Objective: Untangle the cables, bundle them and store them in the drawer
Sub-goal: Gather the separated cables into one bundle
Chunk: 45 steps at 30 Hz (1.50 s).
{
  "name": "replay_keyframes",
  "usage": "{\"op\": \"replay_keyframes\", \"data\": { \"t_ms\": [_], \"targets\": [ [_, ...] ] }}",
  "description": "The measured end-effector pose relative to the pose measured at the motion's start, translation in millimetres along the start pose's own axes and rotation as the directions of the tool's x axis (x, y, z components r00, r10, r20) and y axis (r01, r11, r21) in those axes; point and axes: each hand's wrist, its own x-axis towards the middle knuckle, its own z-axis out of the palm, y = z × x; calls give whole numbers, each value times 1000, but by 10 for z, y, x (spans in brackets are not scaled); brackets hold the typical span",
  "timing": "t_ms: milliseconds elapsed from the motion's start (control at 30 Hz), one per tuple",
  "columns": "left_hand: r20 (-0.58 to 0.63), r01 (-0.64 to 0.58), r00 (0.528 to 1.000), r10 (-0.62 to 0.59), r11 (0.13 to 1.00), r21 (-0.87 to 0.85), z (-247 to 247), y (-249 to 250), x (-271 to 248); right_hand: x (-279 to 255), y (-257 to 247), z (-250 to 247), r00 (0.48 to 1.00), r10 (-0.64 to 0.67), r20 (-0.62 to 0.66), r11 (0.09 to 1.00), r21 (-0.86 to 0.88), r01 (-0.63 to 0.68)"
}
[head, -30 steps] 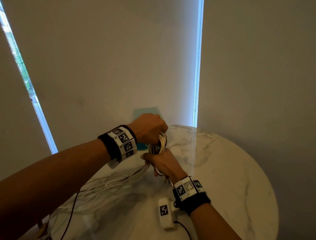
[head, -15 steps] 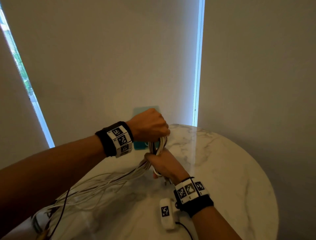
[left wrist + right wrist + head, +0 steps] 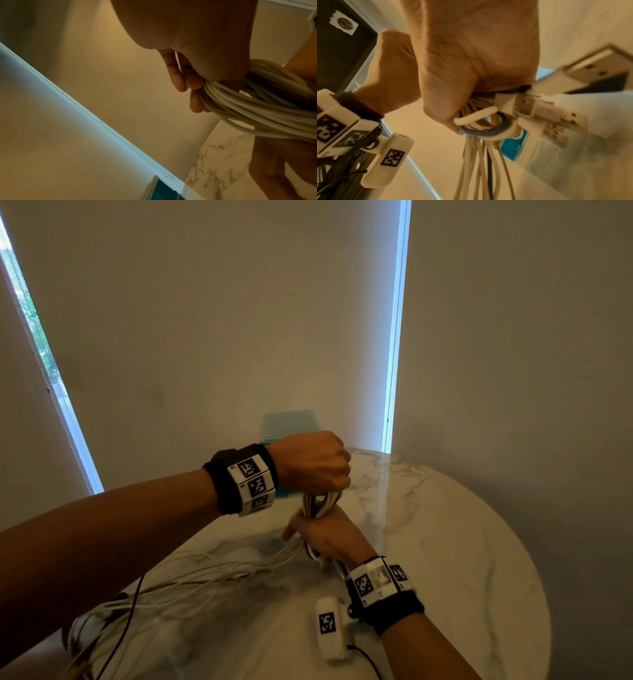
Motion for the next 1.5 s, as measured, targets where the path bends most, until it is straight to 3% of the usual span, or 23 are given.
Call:
{"op": "replay_keyframes", "data": {
  "t_ms": [100, 167, 233, 333, 433, 533, 633, 700, 733, 800, 833, 900, 933, 967, 1000, 1067, 1200, 1267, 1333, 1400, 1467, 1500],
  "targets": [
    [-21, -2, 1000, 2, 1000, 5, -65, -17, -1, 8, 39, 6, 997, -71, 20, 997, 45, 70],
    [-6, -34, 999, 35, 999, 8, -95, -8, 16, -7, 80, 31, 984, -155, 83, 961, 244, 131],
    [-24, -47, 999, 47, 999, 21, -132, 6, 54, -42, 91, 52, 969, -228, 95, 842, 519, 147],
    [-107, -28, 994, 33, 998, 47, -143, 12, 73, -62, 56, 47, 961, -264, 83, 697, 705, 131],
    [-123, 7, 992, 0, 998, 59, -146, 31, 92, -78, 9, 68, 983, -181, 15, 657, 746, 109],
    [-156, 69, 986, -61, 997, 44, -146, 42, 152, 17, -25, 186, 992, 55, -114, 688, 725, 45],
    [-147, 252, 953, -266, 962, -110, -85, 71, 205, 104, -12, 218, 960, 231, -156, 701, 711, -53],
    [-62, 438, 868, -493, 818, -373, -5, 122, 144, 89, 14, 142, 944, 282, -168, 613, 789, -42],
    [37, 508, 809, -587, 665, -548, 49, 165, 82, 89, 34, 76, 930, 312, -193, 571, 821, -21],
    [272, 519, 716, -642, 230, -823, 165, 299, -32, 110, 88, -50, 909, 352, -222, 526, 851, 4],
    [366, 487, 725, -583, 57, -872, 255, 391, -83, 117, 115, -99, 910, 351, -221, 512, 859, 11],
    [447, 455, 805, -390, -78, -887, 436, 601, -147, 110, 123, -182, 916, 341, -210, 493, 870, 15],
    [494, 481, 820, -289, -122, -869, 495, 703, -170, 101, 120, -218, 920, 341, -194, 467, 884, 14],
    [549, 515, 804, -229, -194, -835, 551, 786, -200, 90, 115, -254, 927, 329, -180, 432, 902, 22],
    [577, 514, 790, -206, -291, -807, 617, 841, -217, 81, 114, -283, 935, 311, -172, 397, 917, 37],
    [559, 420, 805, -199, -474, -774, 677, 882, -259, 88, 155, -320, 940, 288, -180, 352, 933, 70],
    [576, 353, 811, -103, -699, -622, 632, 764, -430, 110, 200, -346, 958, 262, -115, 218, 974, 57],
    [612, 366, 784, -109, -715, -596, 630, 676, -518, 110, 185, -350, 968, 230, -97, 195, 979, 51],
    [674, 415, 716, -183, -664, -622, 595, 619, -559, 85, 154, -366, 979, 184, -86, 216, 975, 45],
    [716, 514, 641, -278, -538, -669, 538, 610, -532, 71, 123, -377, 986, 144, -84, 233, 971, 49],
    [722, 647, 573, -387, -328, -689, 509, 652, -488, 70, 94, -385, 983, 151, -100, 228, 972, 64],
    [695, 679, 567, -442, -226, -698, 521, 683, -475, 70, 81, -384, 978, 174, -113, 230, 971, 71]
  ]
}}
